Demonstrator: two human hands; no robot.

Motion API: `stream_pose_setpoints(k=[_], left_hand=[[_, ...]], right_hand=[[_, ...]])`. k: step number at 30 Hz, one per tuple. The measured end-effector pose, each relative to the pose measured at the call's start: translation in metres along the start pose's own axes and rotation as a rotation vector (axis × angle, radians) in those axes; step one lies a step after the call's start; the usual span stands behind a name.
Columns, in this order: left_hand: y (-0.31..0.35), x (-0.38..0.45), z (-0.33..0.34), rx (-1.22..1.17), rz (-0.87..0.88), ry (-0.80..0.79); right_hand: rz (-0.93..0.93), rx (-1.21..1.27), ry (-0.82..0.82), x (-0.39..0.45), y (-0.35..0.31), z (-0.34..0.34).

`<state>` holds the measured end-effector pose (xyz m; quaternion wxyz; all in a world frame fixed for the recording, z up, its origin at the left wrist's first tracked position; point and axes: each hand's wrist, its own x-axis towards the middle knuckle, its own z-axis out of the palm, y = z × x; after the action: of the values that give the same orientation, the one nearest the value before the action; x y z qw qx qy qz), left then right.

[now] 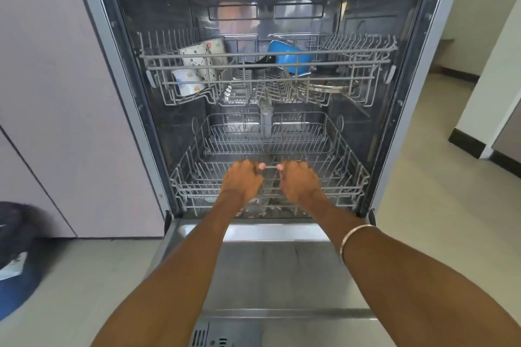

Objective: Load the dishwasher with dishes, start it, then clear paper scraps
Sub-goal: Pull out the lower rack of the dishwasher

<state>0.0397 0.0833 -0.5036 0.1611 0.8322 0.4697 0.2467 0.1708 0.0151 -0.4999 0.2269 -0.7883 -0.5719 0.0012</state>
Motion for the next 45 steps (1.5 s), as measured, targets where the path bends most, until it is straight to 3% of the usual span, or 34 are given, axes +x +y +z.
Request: stream_pose_setpoints(k=[11,18,29,45], left_hand=[[0.005,-0.057,-0.020,-0.066,0.003,-0.043],[0.023,-0.094,-0.034,-0.084,-0.025,-0.053],[0.046,-0.156,-0.069,-0.110,-0.127,-0.279],[0.067,-0.271,-0.101,-0.171,-0.188,-0.405]], right_hand=[[-0.040,-0.065,-0.121,-0.064,-0.014,-0.026],[-0.020,0.026,-0.127,-0.094,-0.017,-0.034],[0.017,0.032,-0.345,-0.154,-0.030,-0.066],[0.064,0.107,-0.401,-0.273,-0.053,-0.104]])
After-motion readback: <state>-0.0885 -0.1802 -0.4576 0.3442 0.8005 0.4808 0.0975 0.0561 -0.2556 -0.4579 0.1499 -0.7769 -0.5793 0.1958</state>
